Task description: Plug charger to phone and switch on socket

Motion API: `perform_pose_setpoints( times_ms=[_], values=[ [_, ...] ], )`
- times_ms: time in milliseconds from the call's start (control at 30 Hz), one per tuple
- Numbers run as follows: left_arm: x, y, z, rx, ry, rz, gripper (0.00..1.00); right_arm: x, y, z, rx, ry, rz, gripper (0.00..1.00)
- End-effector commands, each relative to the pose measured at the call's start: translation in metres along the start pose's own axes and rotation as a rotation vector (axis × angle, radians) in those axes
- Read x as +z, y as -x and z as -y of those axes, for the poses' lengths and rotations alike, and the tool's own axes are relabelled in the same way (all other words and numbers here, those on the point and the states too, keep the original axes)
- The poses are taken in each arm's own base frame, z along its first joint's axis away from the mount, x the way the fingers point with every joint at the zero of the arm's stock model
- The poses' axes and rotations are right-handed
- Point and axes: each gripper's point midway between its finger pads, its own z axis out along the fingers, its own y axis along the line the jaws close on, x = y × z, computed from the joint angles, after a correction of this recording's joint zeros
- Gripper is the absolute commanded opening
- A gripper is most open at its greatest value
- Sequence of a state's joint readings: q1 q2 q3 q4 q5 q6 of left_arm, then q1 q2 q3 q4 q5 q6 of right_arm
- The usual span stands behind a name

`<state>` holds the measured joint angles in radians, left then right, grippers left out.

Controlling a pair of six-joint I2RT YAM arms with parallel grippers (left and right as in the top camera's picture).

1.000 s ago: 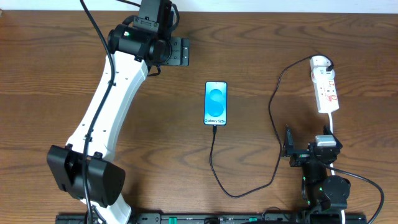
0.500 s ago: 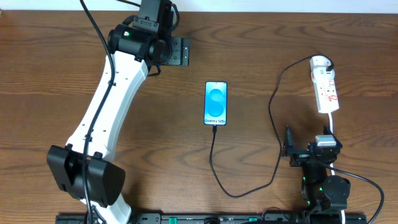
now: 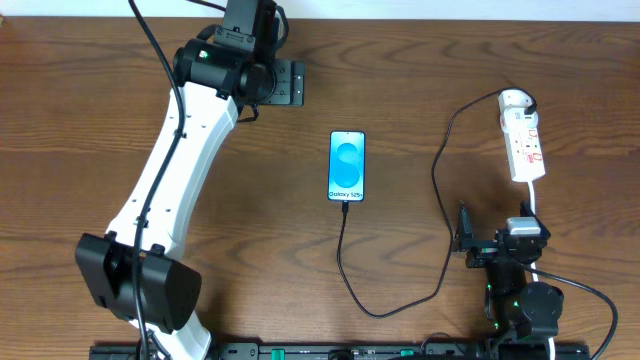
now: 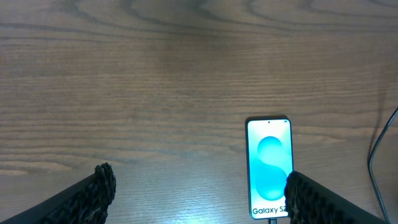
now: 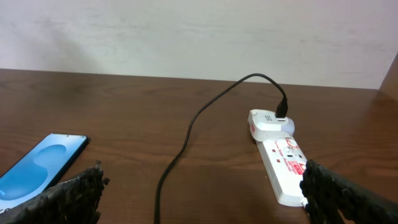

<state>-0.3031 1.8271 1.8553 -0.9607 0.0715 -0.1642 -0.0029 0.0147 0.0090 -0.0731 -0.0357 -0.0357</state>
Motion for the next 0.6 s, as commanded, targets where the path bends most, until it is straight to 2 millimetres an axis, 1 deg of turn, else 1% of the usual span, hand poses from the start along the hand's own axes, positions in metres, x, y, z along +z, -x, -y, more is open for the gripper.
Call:
perform_pose_setpoints(
  times_ms=[0,233,433,567],
  values=[
    [0.002,-0.001,-0.003,-0.013,0.014,-0.002,0.88,0.0,0.0,-0.001,0.012,0.004,0.004,0.99],
    [0.001,-0.003,-0.004,-0.007,0.026,-0.007,0.88,0.0,0.0,-0.001,0.012,0.004,0.005,0.99],
    [0.003,-0.024,-0.02,0.012,0.135,-0.053,0.88,0.0,0.0,-0.001,0.012,0.004,0.005,0.99],
    [-0.002,-0.041,-0.033,0.024,0.205,-0.063,0.88,0.0,0.0,-0.001,0.012,0.004,0.005,0.99]
  ],
)
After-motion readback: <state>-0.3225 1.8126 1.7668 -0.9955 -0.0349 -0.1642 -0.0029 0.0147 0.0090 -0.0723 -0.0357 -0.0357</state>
